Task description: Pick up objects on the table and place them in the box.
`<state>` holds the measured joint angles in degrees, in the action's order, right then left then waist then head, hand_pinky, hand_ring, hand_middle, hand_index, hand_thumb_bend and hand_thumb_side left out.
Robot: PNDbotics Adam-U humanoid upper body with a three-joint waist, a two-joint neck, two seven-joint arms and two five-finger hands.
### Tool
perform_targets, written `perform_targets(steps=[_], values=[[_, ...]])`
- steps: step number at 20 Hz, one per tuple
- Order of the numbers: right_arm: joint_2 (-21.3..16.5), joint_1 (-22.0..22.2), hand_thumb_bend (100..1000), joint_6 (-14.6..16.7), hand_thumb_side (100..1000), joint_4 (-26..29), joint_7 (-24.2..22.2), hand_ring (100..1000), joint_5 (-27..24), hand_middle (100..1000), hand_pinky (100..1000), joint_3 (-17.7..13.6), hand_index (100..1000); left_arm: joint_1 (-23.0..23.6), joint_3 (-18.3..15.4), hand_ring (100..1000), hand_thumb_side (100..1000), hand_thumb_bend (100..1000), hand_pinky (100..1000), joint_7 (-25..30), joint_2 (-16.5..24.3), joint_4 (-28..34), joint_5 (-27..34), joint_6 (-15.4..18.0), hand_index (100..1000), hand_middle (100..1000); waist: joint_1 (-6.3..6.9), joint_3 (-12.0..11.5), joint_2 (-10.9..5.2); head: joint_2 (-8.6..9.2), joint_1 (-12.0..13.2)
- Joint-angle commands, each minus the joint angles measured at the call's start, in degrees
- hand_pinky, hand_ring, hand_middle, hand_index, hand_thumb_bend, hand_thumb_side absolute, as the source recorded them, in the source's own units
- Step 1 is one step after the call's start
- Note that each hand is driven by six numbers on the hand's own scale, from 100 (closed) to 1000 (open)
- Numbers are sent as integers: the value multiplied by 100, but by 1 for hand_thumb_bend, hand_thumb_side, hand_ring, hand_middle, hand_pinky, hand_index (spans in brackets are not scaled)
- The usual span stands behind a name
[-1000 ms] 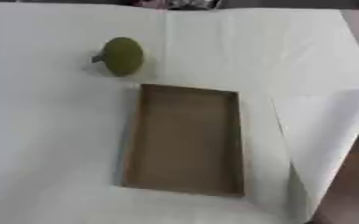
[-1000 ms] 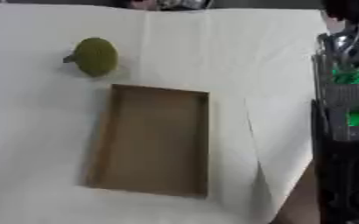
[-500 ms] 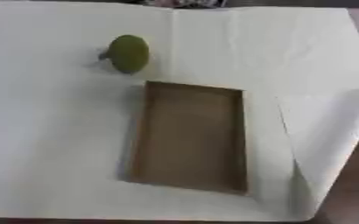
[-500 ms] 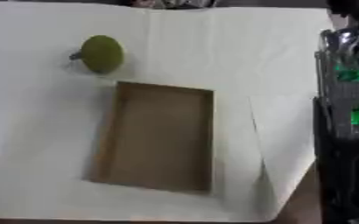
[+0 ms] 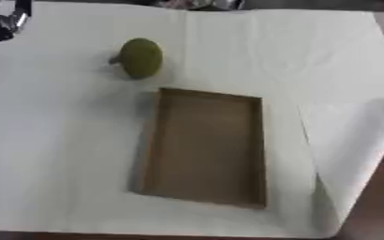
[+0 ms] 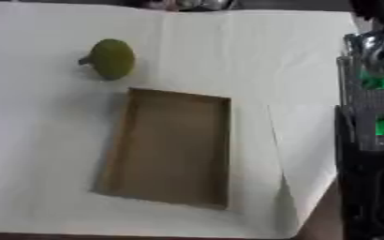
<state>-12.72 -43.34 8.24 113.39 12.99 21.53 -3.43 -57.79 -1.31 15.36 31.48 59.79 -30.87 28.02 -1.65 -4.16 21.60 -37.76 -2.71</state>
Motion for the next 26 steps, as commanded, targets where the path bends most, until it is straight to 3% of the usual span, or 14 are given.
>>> perform_targets(steps=[1,5,13,16,26], values=[[-9,-71,100,25,557,121,7,543,-43,675,828,6,760,-161,-74,938,559,100,952,288,-176,137,-283,-163,970,889,17,0,-164,36,-21],[4,-70,100,35,558,121,18,543,-41,675,828,5,760,-141,-95,946,586,100,963,647,-399,229,-633,-124,969,896,20,-1,-169,33,-6],[40,-59,100,61,560,121,31,544,-35,674,827,7,760,-85,-141,978,831,100,993,1104,-596,227,-1065,80,980,910,28,-7,-190,28,12],[54,-55,100,66,560,121,30,543,-39,675,827,14,760,-127,-104,960,766,101,990,1302,-625,165,-1084,215,1000,896,36,4,-188,21,50],[129,-81,100,105,570,121,45,544,-63,675,827,13,760,-288,-124,958,772,131,988,1824,-759,132,-845,317,983,883,15,77,-161,72,157]])
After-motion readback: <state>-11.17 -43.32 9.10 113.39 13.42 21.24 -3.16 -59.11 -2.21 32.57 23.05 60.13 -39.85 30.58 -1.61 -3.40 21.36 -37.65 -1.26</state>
